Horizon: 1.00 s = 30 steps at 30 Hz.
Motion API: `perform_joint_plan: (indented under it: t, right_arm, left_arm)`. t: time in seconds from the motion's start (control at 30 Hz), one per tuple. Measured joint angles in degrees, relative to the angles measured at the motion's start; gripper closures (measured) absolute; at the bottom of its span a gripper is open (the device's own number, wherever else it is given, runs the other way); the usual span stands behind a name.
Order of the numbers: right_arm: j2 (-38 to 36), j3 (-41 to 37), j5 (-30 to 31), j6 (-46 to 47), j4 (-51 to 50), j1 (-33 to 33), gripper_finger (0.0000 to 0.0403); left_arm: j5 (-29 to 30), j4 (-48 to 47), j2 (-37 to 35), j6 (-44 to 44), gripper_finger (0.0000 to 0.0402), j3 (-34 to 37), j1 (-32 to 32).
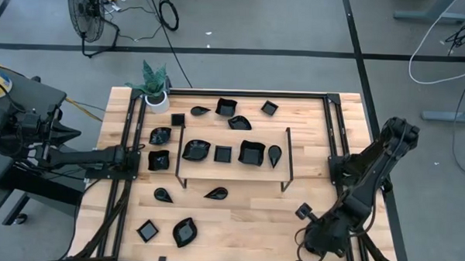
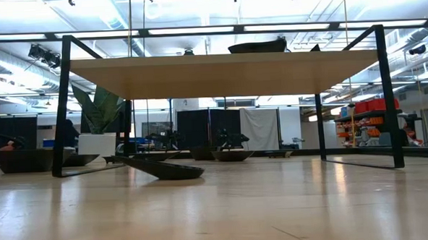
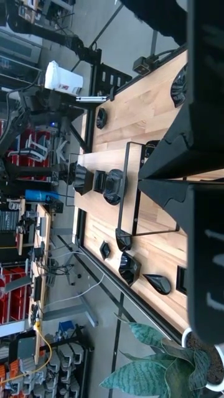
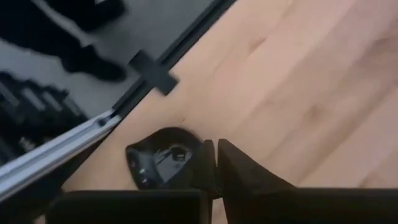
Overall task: Pick & Place Mini shaped plates
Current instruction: Stack the leaf shaped plate on top of the leaf shaped plate on the shelf
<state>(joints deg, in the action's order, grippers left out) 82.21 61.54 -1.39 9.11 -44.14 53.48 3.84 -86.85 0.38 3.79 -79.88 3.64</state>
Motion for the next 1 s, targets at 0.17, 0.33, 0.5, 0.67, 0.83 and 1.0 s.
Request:
perform_joint_plan:
  t: [0.17,0.33,0.5,0.67,0.83,1.0]
  right_arm:
    - [2.3,0.0,-0.9,-6.5,0.1,0.0,0.0337]
    - [5.0,0.0,-1.0,-11.5,1.7,0.0,0.0283]
    - [8.5,-0.9,-0.8,-12.9,4.3,-0.1,0.0235]
    - [11.7,-1.8,-1.1,-16.0,4.3,-0.1,0.021]
    - [12.3,-3.4,-1.2,-18.1,4.8,-0.1,0.0207]
    - [12.3,-5.8,-1.2,-19.3,4.7,-0.1,0.021]
  left_arm:
    - [0.0,0.0,0.0,0.0,0.0383,0.0,0.0]
    - [0.0,0.0,0.0,0.0,0.0383,0.0,0.0]
    - [0.0,0.0,0.0,0.0,0.0383,0.0,0.0]
    - [0.0,0.0,0.0,0.0,0.0383,0.0,0.0]
    - [0.0,0.0,0.0,0.0,0.0383,0.0,0.0]
    - [0.0,0.0,0.0,0.0,0.0383,0.0,0.0]
